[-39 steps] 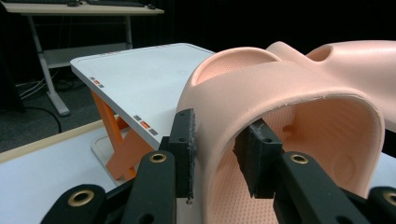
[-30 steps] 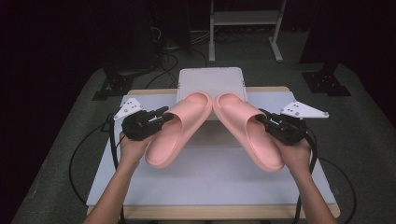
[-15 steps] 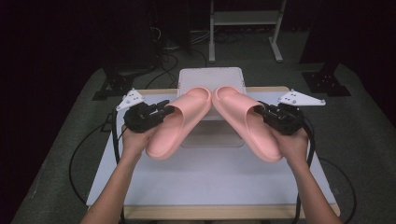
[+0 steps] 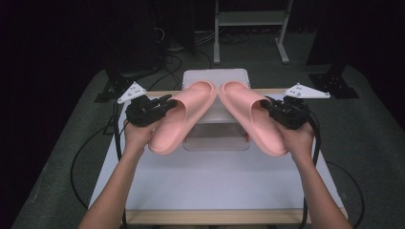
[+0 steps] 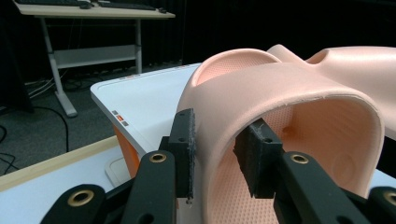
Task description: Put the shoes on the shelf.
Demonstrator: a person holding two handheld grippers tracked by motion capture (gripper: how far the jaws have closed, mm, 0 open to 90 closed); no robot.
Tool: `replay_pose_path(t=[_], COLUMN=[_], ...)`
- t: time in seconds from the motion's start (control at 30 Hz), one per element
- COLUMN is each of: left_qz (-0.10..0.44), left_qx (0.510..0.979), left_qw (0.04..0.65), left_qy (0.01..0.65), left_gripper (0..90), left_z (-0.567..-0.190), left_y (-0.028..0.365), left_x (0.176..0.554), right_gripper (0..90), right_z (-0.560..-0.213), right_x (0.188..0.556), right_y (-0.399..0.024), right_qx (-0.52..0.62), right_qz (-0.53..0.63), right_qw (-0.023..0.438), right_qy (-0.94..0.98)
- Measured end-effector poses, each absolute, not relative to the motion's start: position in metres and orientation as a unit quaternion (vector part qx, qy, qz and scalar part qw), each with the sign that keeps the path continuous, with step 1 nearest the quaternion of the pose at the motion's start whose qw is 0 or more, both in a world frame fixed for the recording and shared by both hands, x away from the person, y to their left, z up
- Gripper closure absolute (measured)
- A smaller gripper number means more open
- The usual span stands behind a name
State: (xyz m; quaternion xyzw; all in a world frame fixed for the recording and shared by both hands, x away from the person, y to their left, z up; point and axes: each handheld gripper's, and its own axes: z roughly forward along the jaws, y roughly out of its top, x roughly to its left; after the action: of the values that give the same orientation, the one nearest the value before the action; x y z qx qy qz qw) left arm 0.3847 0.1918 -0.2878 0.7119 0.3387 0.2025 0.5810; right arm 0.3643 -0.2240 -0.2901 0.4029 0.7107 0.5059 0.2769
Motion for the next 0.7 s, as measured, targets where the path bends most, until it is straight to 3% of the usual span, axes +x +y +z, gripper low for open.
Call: replay_pose_path(t=[0.7], left_qz=[0.203], left_qx=[0.725], left_qw=[0.562], left_qy=[0.341], left_gripper=[67.2], left_z=[-0.281], left_y=[0.175], left_x=[0.412], right_gripper=[78.6], right_z=[-0.288], right_x=[0.384], right_y=[-0.226], right_qx=[0.42], right_qz=[0.496], right_qw=[0.282], right_qy=[0.706])
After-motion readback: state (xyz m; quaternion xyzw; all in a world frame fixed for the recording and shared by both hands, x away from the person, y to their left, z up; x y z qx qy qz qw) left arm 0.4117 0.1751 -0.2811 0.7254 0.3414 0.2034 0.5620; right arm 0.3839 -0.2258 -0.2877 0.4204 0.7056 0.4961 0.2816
